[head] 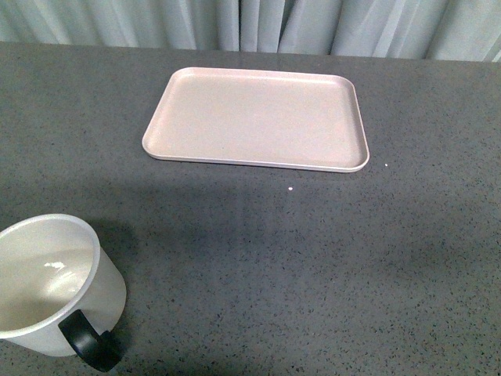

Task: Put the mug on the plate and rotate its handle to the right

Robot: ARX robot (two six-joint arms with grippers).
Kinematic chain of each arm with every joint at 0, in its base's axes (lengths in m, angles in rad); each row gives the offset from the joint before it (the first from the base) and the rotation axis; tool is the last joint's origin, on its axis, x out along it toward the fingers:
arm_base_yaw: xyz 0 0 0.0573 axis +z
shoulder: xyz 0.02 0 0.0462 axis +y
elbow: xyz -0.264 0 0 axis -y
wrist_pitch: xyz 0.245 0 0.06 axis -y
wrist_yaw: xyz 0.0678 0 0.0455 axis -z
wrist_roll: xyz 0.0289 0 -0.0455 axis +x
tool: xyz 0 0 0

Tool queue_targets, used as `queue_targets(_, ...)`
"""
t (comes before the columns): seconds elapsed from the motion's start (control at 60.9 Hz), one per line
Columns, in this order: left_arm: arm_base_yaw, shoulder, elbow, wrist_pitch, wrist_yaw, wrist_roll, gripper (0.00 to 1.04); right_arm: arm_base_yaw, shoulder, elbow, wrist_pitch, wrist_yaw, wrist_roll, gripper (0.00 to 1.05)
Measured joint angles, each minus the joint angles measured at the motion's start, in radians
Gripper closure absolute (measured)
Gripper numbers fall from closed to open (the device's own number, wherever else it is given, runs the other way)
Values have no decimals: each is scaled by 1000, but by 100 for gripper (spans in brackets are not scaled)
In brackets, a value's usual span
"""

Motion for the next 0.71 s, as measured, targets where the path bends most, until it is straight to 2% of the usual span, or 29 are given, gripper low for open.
queue_targets(0.542,0,0,0,0,0,0,9,0,0,0,0,0,0,9)
queue_targets(0.591,-1,54,48,-127,31,-39,9,0,0,0,0,0,0,9)
queue_targets(0.657,-32,262,186,-389,31,-122,9,0,0,0,0,0,0,9)
queue_targets(0.706,-56,372,240,-457,29,-144,9,0,0,0,0,0,0,9)
